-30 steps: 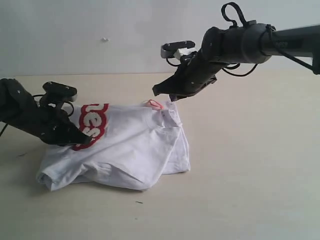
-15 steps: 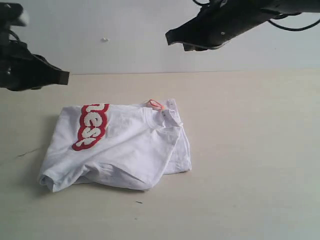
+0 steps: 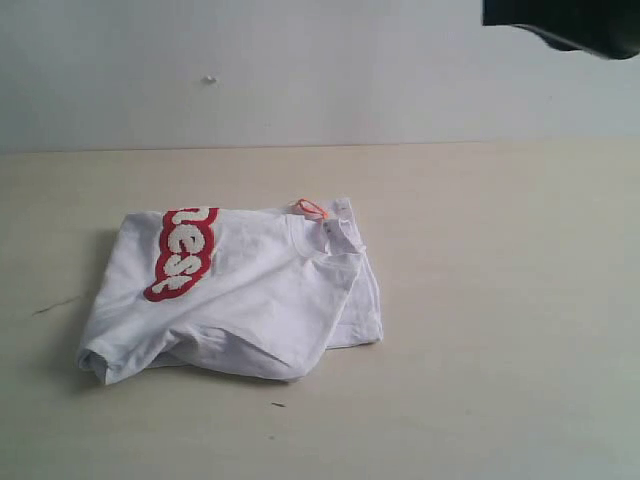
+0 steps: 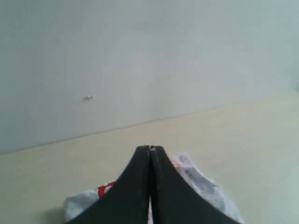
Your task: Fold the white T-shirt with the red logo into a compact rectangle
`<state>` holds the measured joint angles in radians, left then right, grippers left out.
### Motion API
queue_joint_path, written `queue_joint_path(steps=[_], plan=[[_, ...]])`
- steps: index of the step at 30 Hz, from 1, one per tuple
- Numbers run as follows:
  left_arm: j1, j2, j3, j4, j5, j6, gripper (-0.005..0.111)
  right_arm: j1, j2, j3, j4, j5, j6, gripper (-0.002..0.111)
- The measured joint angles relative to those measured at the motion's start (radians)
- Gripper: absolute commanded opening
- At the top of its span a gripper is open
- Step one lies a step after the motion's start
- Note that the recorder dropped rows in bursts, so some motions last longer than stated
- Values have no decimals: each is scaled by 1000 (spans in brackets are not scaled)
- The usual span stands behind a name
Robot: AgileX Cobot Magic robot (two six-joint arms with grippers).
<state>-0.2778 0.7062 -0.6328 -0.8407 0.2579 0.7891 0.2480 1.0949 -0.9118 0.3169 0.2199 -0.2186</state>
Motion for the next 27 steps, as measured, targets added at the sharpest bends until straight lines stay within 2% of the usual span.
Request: queue_joint_path(steps=[13, 21, 27], plan=[[0, -500, 47, -45, 179, -4, 0, 0, -535, 206, 21, 28, 16, 0], [0, -680, 47, -78, 265, -4, 0, 0, -799, 209, 23, 123, 20, 0], [0, -704, 47, -80, 290, -4, 0, 0, -929, 209, 23, 181, 36, 0]])
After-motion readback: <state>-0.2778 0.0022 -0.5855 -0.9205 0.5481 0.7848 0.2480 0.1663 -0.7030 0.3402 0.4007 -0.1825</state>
